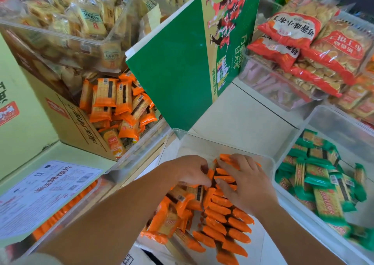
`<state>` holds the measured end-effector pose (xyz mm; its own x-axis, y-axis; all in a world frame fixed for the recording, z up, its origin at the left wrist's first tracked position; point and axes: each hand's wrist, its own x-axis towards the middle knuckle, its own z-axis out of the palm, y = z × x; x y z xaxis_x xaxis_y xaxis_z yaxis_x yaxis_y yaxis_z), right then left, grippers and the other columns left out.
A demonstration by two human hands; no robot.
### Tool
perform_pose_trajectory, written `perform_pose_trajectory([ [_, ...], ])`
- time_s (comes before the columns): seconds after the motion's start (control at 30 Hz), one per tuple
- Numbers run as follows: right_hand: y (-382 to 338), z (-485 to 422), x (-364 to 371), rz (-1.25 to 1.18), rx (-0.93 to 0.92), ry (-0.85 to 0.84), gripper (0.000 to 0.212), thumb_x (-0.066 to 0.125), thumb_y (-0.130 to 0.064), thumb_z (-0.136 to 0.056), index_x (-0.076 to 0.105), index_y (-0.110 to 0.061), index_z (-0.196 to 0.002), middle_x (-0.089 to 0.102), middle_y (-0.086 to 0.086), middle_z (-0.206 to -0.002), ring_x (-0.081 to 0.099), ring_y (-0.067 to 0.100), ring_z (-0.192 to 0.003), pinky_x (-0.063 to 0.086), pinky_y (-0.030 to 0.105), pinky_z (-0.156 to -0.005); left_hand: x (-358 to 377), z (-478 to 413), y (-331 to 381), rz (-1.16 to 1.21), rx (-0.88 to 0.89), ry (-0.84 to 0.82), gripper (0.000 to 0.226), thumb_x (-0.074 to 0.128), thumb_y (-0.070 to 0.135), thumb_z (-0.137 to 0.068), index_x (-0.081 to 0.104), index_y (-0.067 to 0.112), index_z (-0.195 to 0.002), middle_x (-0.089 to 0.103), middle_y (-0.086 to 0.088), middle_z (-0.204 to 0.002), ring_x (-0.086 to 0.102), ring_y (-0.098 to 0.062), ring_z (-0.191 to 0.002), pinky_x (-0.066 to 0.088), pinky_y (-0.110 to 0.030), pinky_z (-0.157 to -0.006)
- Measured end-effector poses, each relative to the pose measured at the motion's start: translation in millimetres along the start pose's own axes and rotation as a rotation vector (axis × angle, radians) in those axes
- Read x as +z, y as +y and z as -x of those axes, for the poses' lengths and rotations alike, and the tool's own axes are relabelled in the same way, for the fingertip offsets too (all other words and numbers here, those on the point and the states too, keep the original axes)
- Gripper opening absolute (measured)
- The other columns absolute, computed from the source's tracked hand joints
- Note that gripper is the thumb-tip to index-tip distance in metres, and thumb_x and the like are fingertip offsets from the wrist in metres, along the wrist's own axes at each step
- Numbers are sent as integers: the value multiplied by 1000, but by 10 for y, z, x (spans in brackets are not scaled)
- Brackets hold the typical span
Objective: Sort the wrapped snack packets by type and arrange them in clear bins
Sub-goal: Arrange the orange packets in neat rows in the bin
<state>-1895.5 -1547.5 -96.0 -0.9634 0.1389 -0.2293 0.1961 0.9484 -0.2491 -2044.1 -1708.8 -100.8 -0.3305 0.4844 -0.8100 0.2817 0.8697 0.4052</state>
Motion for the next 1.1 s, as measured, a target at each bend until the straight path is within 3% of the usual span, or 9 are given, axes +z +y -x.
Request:
perform_pose_trajectory([
  [0.1,-6,-7,-11,0,-8,-17,57,32,-70,-96,47,-46,-145,43,-10,-146,38,20,-137,41,44,-112,175,46,-18,112,-47,74,71,66,73,-72,60,33,-130,63,6,-123,59,-23,-113,52,-38,-93],
  [0.23,-8,8,-29,-2,-30,-15,56,34,-67,-97,42,-46,-149,40,-11,-147,37,19,-138,41,43,-112,299,96,-42,183,2,207,37,61,62,-81,69,26,-87,66,3,-88,65,-22,-91,57,-40,-84],
  [0.37,-51,-9,17,-40,-232,132,63,69,-37,-90,46,-32,-149,44,-4,-152,44,28,-137,45,48,-110,419,194,-155,299,114,304,30,61,59,-85,62,31,-74,61,8,-76,64,-19,-83,56,-41,-77],
  [0.5,-161,-215,104,-84,-349,140,67,84,-13,-74,61,-21,-136,68,0,-128,65,28,-115,58,43,-93,418,301,-165,449,213,360,7,73,45,-89,71,38,-89,69,12,-89,67,-11,-90,57,-41,-89],
  [0.6,-123,-381,118,-29,-367,94,43,78,-23,-75,69,-25,-116,70,-4,-98,68,28,-92,59,41,-76,332,370,-185,448,138,308,35,75,43,-82,72,35,-116,70,13,-112,65,-10,-107,54,-38,-100],
  [0.73,-125,-438,43,-36,-320,259,16,63,-33,-95,69,-22,-105,66,-2,-92,64,26,-85,54,40,-72,285,440,-246,131,0,249,59,66,35,-81,56,30,-139,58,4,-133,53,-23,-126,50,-42,-104],
  [0.83,-200,-447,9,38,-220,382,16,76,-31,-90,71,-19,-100,59,1,-91,59,28,-81,49,40,-68,319,447,-258,-49,-66,231,58,67,32,-82,54,19,-138,58,-6,-128,50,-29,-123,49,-44,-101],
  [1.0,-213,-494,-110,222,-104,408,24,81,-31,-80,68,-18,-96,50,7,-97,50,30,-86,44,45,-74,260,431,-244,-78,15,297,39,75,28,-77,64,24,-113,53,-1,-107,52,-25,-103,49,-42,-90],
  [1.1,-158,-559,-167,195,-39,378,35,84,-33,-75,62,-16,-96,50,8,-98,51,31,-87,47,45,-76,160,477,-235,-52,41,294,40,77,31,-76,66,26,-114,54,2,-109,55,-21,-101,53,-41,-88],
])
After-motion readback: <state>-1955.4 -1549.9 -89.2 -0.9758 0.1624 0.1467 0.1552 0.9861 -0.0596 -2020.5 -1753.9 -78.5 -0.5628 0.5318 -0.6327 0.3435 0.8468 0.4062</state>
